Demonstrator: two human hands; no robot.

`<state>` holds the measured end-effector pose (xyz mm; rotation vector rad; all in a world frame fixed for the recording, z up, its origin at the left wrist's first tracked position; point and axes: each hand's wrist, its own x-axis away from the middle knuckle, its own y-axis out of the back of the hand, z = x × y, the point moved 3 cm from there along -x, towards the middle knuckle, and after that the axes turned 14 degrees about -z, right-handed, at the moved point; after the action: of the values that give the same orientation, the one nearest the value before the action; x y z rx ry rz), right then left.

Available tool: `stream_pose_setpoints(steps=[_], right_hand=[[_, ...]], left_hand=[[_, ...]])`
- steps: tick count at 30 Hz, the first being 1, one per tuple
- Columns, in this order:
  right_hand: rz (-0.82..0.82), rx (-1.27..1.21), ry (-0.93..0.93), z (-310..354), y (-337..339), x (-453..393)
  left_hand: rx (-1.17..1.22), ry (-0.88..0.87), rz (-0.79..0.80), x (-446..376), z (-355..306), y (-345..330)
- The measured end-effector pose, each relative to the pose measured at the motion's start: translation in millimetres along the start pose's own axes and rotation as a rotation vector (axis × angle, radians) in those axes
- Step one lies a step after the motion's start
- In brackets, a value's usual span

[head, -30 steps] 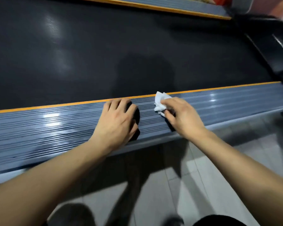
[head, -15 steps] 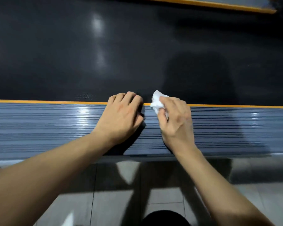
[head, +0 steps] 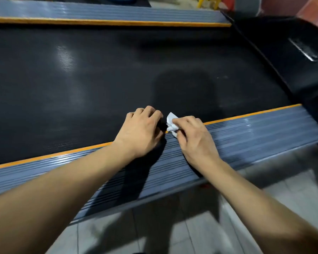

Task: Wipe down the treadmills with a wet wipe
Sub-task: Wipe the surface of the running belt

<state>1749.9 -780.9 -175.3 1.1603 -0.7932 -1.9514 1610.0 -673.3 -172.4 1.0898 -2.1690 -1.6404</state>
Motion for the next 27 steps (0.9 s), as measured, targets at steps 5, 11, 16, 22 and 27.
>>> stream_pose_setpoints(steps=[5,11,16,22,27], right_hand=[[0.065,0.046,-0.032,-52,47,-10],[-0.055,0.043,-0.054,-138,77,-41],[-0.157,0.007,-0.096,-208,83,-96],[-0.105,0.002,0.066,-256,54,-163],[0.077,-0.095,0.268,-263,1,-210]], left_hand=[[-0.007,-0.079,0.064,-29,-39,-20],[-0.037,-0.106,-0.019,-90,-83,-67],[-0.09,-0.074,-0.026,-151,-113,-106],[-0.151,0.048,-0.069,-212,-117,-139],[-0.196,0.117,-0.178,-232,-106,-159]])
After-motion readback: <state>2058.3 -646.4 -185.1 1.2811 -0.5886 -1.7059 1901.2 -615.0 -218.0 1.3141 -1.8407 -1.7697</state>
